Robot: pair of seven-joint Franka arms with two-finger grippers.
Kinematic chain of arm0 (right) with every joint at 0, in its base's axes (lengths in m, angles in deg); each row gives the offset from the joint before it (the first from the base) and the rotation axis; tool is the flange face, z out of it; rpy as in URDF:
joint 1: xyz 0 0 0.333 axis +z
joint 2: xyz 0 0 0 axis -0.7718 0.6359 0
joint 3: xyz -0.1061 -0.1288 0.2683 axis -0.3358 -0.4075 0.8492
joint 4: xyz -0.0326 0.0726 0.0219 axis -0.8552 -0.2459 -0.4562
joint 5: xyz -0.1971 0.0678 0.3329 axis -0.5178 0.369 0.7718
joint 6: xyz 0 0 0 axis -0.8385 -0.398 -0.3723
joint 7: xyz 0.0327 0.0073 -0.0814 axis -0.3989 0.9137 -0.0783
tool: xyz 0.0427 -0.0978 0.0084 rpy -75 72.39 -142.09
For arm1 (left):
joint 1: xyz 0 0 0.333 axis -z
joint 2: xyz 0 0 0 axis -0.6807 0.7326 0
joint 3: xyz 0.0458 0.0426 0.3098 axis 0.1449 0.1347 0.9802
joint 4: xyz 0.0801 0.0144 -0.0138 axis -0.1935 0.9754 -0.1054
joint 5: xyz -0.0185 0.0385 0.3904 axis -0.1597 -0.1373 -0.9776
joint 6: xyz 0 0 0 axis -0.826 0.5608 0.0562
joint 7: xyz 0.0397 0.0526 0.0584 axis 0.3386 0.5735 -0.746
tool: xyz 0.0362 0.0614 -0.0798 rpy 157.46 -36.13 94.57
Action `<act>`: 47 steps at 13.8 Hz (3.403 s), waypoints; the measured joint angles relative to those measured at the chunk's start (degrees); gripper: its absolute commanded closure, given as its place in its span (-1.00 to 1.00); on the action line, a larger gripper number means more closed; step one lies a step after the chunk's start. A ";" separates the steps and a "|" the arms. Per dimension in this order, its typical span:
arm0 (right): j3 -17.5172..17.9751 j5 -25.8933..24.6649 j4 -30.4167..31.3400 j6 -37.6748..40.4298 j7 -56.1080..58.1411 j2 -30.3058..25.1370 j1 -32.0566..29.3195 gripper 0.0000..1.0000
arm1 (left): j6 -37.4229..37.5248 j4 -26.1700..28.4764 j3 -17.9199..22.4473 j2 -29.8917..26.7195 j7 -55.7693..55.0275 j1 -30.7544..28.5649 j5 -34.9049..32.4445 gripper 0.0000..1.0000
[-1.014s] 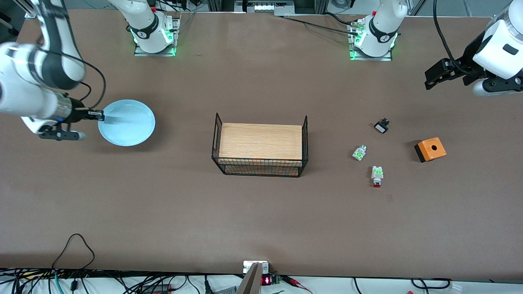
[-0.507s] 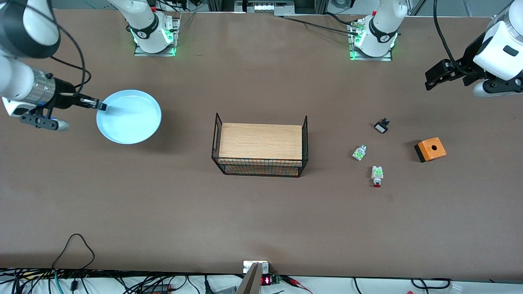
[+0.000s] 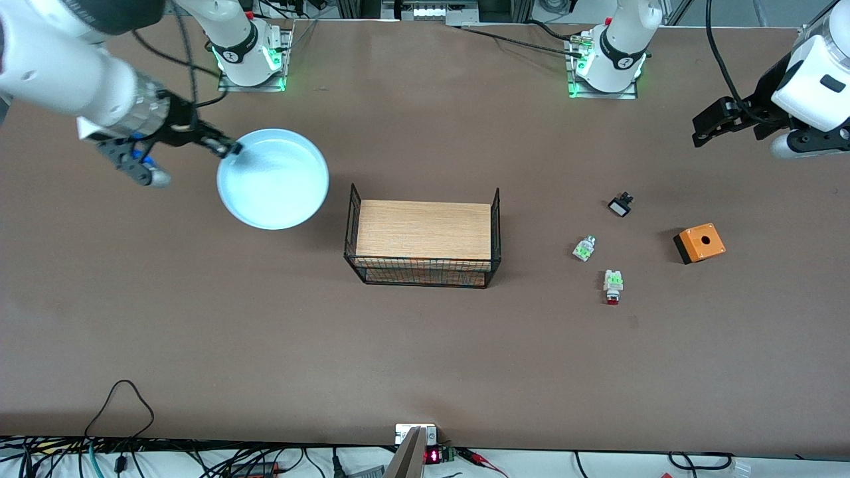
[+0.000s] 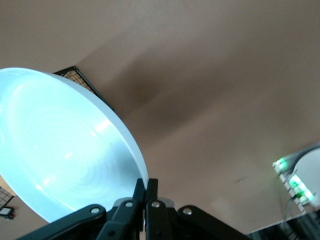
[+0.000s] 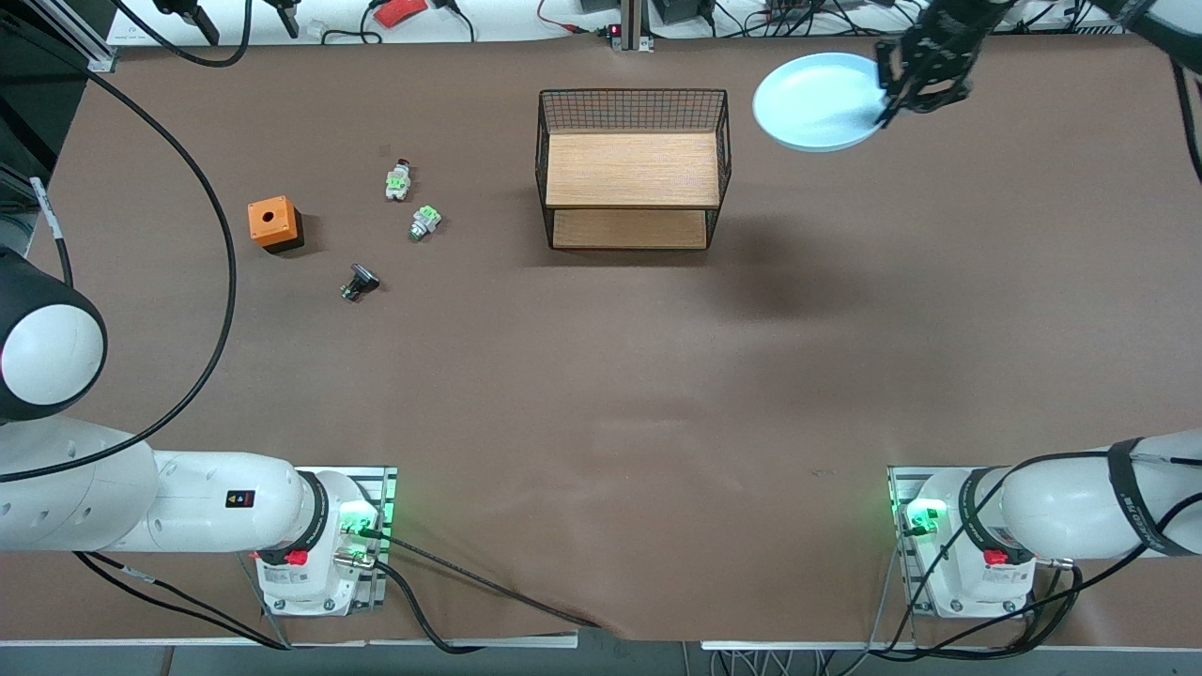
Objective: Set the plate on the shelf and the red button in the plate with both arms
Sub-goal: 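Lift the plate with the right gripper and carry it over the basket, then lower the plate onto the wooden block and open the right gripper, then withdraw the right gripper while the left gripper reaches the red button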
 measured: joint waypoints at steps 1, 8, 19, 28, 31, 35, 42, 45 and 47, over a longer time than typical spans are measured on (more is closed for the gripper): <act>0.23 0.21 -0.12 -0.18 -4.13 0.32 1.89 1.00 | 0.38 0.00 -0.12 0.00 0.00 0.00 0.00 -1.00; 0.49 0.38 -6.14 -5.75 -24.71 8.45 14.77 1.00 | 0.94 0.00 -0.27 -0.04 0.00 0.02 0.00 -1.00; 0.48 0.39 -10.02 -13.64 -34.18 17.58 21.46 1.00 | 1.86 -0.03 -0.05 0.01 -0.54 -0.04 0.00 -1.00; 0.46 0.39 -10.02 -21.98 -34.33 22.54 22.58 1.00 | -1.11 0.07 -0.03 0.08 -0.54 -0.06 0.00 -1.00; 0.36 0.39 -10.01 -22.32 -34.34 23.56 22.71 1.00 | -0.73 0.07 0.26 0.08 -0.54 -0.48 0.00 -1.00; 0.07 0.39 -9.93 -22.33 -34.20 24.12 22.71 -0.28 | -0.14 0.21 0.08 0.17 -0.54 -0.48 0.00 -1.00; -1.65 0.30 -10.53 -22.44 -31.08 23.26 22.31 -1.00 | 1.50 0.34 0.06 0.25 -0.54 -0.48 0.00 -1.00; -2.38 -2.69 -11.66 -21.63 -30.50 19.88 21.98 -1.00 | 3.34 0.35 -0.09 0.25 -0.54 -0.48 0.00 -1.00; -2.43 -6.66 -12.14 -17.80 -28.04 16.27 21.91 -1.00 | 3.90 0.49 -0.10 0.38 -0.54 -0.48 0.00 -1.00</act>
